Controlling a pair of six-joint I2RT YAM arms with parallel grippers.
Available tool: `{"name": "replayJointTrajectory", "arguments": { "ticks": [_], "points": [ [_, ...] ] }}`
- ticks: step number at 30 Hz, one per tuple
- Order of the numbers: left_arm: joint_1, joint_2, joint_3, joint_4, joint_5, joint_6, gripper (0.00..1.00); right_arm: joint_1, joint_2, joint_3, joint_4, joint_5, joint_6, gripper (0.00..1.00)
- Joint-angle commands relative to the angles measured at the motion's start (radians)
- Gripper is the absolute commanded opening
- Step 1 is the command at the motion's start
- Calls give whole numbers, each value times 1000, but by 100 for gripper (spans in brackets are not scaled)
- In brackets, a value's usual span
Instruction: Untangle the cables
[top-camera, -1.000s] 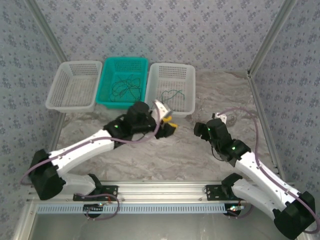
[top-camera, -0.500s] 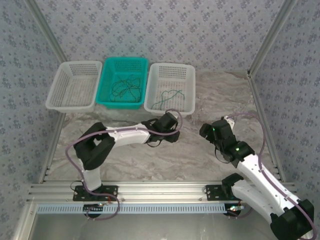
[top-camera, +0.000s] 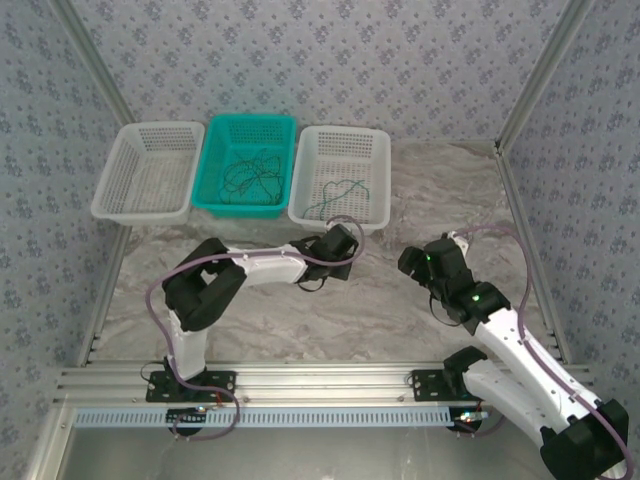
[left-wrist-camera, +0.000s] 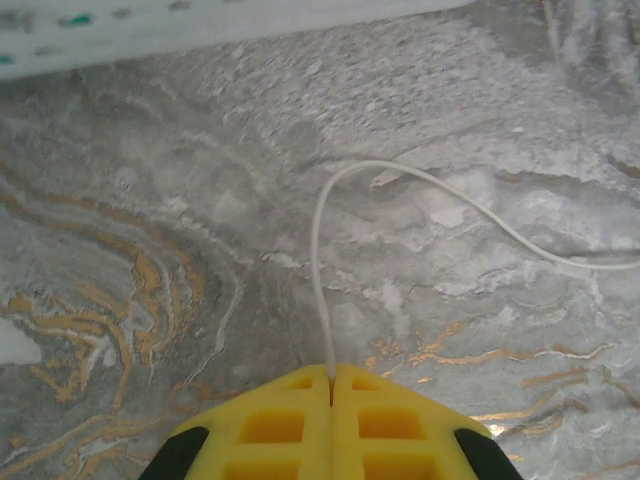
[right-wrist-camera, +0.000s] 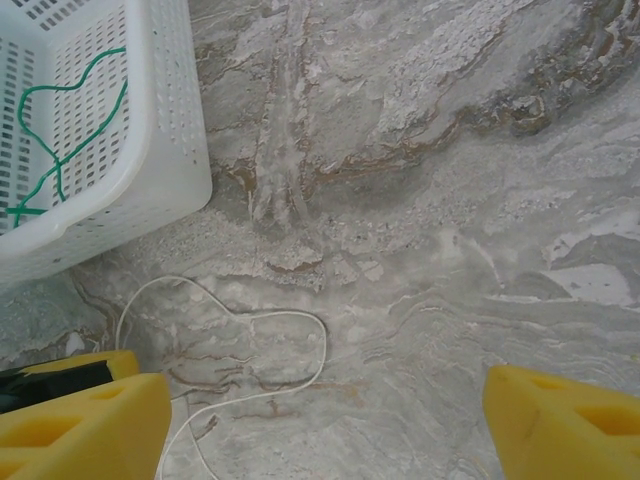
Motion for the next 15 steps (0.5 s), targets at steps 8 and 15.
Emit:
{"name": "replayJointTrajectory", "arguments": {
  "ticks": [8, 15],
  "points": [
    [5, -234, -87, 55, 166, 136, 0, 1, -28, 13, 167, -213, -172, 83],
    [1, -468, -82, 17, 261, 405, 0, 13, 13, -2, 392, -465, -431, 83]
  ]
}}
